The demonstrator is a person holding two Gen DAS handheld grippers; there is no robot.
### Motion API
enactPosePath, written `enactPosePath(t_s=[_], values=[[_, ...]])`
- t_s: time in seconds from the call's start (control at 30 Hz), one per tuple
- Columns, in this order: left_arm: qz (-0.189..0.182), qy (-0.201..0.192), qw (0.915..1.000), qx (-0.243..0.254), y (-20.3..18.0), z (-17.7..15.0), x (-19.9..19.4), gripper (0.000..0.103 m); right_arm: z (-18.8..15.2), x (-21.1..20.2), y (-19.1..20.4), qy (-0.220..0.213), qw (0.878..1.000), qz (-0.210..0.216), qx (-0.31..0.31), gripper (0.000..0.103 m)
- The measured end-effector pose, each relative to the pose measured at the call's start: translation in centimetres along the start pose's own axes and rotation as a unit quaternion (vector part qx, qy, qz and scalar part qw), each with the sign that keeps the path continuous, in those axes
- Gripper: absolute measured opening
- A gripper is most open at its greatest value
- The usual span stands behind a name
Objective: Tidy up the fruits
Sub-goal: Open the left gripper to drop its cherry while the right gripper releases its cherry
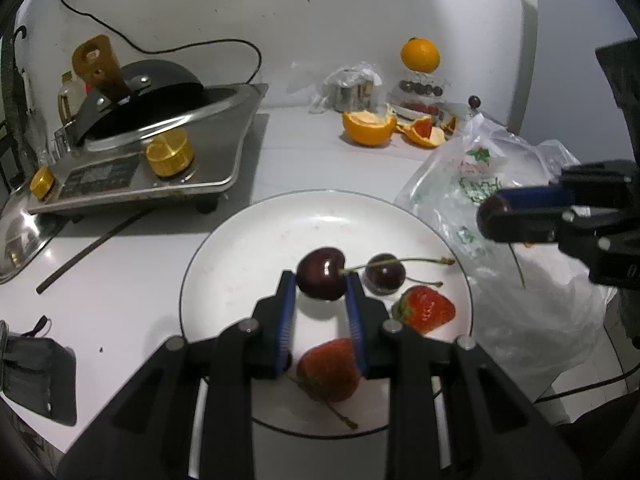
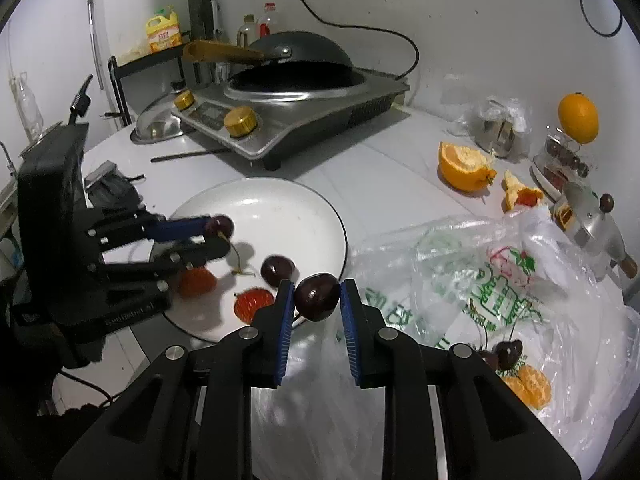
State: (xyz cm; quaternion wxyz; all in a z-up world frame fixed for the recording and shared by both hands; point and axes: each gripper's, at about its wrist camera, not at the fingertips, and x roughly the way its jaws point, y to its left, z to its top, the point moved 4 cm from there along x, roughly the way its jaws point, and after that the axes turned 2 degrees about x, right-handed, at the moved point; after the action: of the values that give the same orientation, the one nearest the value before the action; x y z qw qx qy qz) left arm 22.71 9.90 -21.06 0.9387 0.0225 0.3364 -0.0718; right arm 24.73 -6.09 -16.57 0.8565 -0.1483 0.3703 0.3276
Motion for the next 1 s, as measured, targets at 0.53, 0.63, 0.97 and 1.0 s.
enactPosePath(t_s=[0.53, 0.63, 0.97, 1.0], values=[[-0.004, 0.02, 0.9998, 0.005, 0.3, 1.1, 0.3, 0.061, 3.3, 0.0, 1.5, -0.034, 0.999, 0.017, -0.007, 0.025], [-0.006, 0.017, 0.9998, 0.0, 0.7, 1.1, -0.2, 0.061, 3.6, 0.5, 1.8, -0.033, 0.999, 0.021, -0.007, 0.025], [-0.005, -0.004, 0.9999, -0.009, 1.7, 1.4, -1.5, 0.061, 4.3, 4.0, 2.2, -0.02, 0.999, 0.034, 0.006, 0.025], [-0.005, -0.005, 0.9999, -0.01, 1.7, 1.4, -1.5, 0.061, 4.2, 4.6, 2.2, -0.017, 0.999, 0.037, 0.011, 0.025]])
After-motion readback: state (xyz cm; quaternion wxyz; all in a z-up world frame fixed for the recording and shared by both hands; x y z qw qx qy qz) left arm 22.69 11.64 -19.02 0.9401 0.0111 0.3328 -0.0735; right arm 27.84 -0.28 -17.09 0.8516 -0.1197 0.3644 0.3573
